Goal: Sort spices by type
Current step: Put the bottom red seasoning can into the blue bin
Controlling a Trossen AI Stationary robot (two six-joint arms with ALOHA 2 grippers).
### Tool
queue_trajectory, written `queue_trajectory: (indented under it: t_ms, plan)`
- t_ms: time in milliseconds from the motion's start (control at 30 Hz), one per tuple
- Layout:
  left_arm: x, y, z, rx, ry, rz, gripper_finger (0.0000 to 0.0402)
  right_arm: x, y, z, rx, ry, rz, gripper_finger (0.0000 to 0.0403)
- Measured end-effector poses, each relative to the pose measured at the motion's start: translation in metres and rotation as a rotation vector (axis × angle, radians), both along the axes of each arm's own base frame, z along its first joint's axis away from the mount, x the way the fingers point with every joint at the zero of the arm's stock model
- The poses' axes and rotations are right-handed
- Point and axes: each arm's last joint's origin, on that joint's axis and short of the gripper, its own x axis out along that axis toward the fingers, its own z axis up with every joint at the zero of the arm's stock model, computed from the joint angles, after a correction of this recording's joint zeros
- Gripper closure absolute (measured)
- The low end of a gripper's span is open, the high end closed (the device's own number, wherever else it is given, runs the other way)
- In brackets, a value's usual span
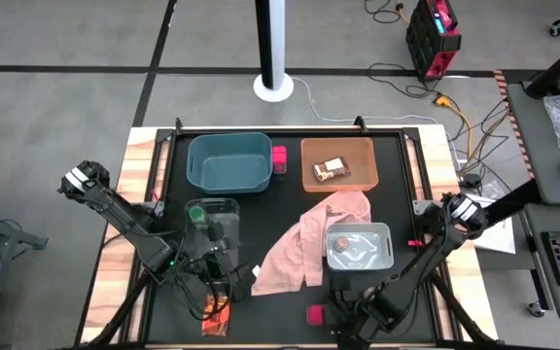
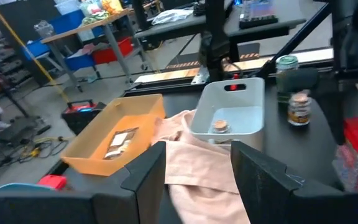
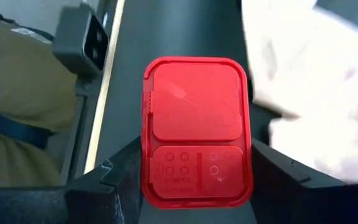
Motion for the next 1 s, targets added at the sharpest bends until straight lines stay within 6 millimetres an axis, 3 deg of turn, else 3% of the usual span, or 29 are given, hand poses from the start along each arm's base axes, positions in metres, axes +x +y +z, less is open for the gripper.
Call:
queue_trajectory:
  t_ms: [167, 333, 467, 667, 1000]
  plan:
    - [0.008, -0.008, -0.006, 0.013, 0.002, -0.063, 0.0232, 0.009, 0.000, 0.020, -0.112, -0.088, 0.065, 0.0192]
    - [0.015, -0.015, -0.011, 0.034, -0.007, -0.093, 0.0204, 0.026, -0.011, 0.035, -0.221, -0.145, 0.111, 0.0192]
    - [0.017, -0.018, -0.017, 0.028, 0.009, -0.115, 0.0165, 0.037, -0.025, 0.035, -0.276, -0.136, 0.129, 0.0192]
    - [0.022, -0.028, -0.033, -0.009, 0.093, -0.311, 0.0117, 0.050, -0.043, 0.037, -0.354, -0.139, 0.131, 0.0192]
    - [0.033, -0.024, -0.048, 0.012, 0.119, -0.243, 0.0110, 0.055, -0.045, 0.042, -0.505, -0.207, 0.134, 0.0192]
